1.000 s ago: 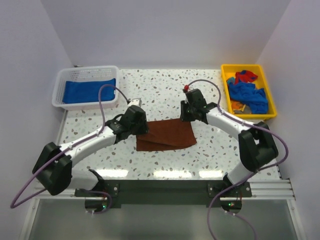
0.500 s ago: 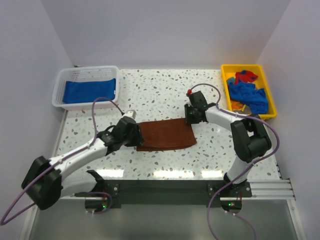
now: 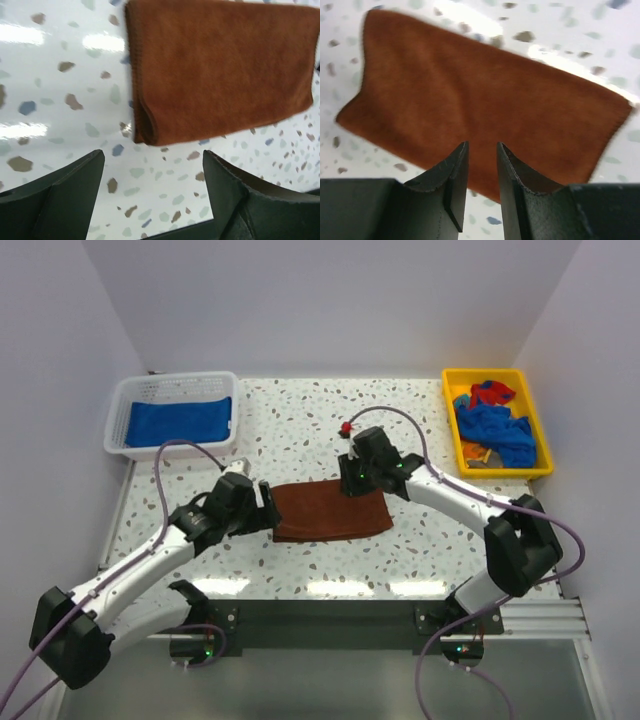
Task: Fold and stack the towels
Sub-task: Fold the towel
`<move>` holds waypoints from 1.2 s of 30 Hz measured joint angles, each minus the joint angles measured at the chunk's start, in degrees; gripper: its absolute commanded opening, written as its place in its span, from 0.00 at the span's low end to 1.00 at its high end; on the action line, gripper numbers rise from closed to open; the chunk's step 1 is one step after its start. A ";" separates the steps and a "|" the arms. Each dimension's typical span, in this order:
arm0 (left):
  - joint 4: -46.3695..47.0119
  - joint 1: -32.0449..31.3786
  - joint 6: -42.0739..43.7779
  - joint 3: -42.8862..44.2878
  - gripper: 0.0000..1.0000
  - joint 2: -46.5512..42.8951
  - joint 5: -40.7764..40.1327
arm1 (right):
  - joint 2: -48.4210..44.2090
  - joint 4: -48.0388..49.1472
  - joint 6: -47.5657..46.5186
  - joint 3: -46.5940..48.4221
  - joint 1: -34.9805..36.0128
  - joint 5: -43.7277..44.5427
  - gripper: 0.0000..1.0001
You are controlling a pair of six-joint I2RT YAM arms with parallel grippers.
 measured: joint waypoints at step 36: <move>3.76 30.03 20.92 1.36 0.85 8.85 3.69 | 21.51 -9.46 -8.66 25.11 29.42 14.29 0.26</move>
